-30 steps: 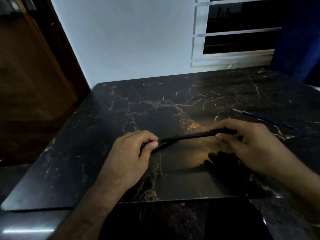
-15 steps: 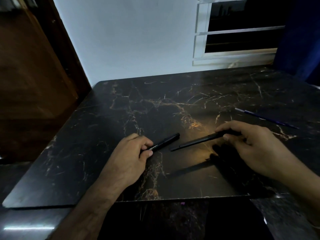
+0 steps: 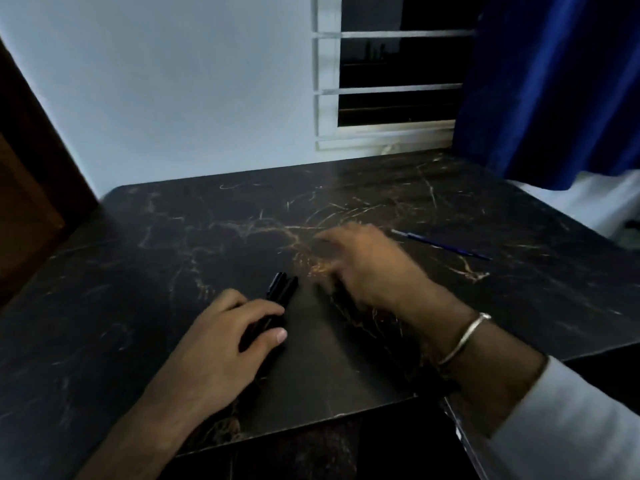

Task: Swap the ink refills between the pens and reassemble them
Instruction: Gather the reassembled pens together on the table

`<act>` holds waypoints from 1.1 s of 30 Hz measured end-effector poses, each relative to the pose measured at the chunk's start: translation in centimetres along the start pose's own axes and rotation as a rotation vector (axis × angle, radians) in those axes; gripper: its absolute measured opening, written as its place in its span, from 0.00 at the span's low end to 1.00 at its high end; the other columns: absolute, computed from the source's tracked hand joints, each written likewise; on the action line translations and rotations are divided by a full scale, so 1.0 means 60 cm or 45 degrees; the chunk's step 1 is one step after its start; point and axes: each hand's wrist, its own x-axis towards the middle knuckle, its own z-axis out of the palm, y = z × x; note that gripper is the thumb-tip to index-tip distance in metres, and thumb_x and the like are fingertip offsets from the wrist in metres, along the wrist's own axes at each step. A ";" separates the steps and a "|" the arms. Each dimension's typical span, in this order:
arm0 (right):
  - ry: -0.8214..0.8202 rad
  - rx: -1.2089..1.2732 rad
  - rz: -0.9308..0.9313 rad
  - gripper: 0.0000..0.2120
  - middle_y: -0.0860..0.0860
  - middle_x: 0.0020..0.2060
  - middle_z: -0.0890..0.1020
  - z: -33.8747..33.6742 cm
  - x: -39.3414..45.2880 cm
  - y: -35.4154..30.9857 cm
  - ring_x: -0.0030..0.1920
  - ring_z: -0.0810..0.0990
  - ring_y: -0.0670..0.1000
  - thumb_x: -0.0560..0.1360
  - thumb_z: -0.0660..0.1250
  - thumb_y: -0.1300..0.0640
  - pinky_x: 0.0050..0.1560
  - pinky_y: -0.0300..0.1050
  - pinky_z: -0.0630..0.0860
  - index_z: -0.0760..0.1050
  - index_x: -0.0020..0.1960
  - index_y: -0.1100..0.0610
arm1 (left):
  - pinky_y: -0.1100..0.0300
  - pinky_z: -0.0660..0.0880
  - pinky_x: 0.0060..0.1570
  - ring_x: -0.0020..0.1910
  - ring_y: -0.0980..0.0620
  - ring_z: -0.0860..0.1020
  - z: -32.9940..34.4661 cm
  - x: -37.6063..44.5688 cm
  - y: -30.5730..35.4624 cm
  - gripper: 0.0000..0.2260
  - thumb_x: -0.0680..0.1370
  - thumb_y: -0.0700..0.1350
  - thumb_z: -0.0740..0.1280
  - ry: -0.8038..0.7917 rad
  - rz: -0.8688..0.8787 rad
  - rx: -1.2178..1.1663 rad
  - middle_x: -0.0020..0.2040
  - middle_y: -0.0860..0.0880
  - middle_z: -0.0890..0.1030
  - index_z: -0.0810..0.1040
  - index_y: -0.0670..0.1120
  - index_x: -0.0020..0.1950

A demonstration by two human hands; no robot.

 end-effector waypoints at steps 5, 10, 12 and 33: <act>0.021 -0.176 0.659 0.16 0.54 0.60 0.78 -0.087 -0.010 0.163 0.57 0.78 0.55 0.75 0.68 0.56 0.56 0.55 0.77 0.77 0.63 0.51 | 0.70 0.68 0.40 0.42 0.62 0.74 0.019 0.008 0.002 0.14 0.78 0.56 0.63 0.079 0.054 0.128 0.48 0.61 0.68 0.77 0.62 0.63; -0.026 -0.258 0.518 0.15 0.48 0.55 0.76 -0.072 -0.006 0.187 0.52 0.75 0.49 0.75 0.69 0.61 0.50 0.45 0.72 0.79 0.59 0.48 | 0.65 0.70 0.40 0.42 0.59 0.73 0.019 0.036 -0.003 0.16 0.78 0.57 0.61 0.145 -0.014 0.265 0.48 0.56 0.68 0.75 0.59 0.65; -0.057 -0.203 0.308 0.13 0.44 0.52 0.75 -0.057 0.000 0.150 0.51 0.74 0.45 0.75 0.69 0.61 0.49 0.42 0.70 0.79 0.55 0.46 | 0.61 0.73 0.44 0.45 0.57 0.73 0.014 0.050 -0.006 0.17 0.79 0.58 0.60 0.124 -0.057 0.320 0.49 0.55 0.68 0.73 0.58 0.67; -0.138 0.246 -0.321 0.21 0.37 0.70 0.68 -0.012 -0.089 0.049 0.70 0.67 0.37 0.76 0.63 0.39 0.67 0.40 0.68 0.71 0.68 0.38 | 0.45 0.55 0.71 0.74 0.57 0.50 0.000 0.039 -0.022 0.34 0.66 0.79 0.52 -0.208 -0.031 0.196 0.76 0.61 0.50 0.50 0.76 0.71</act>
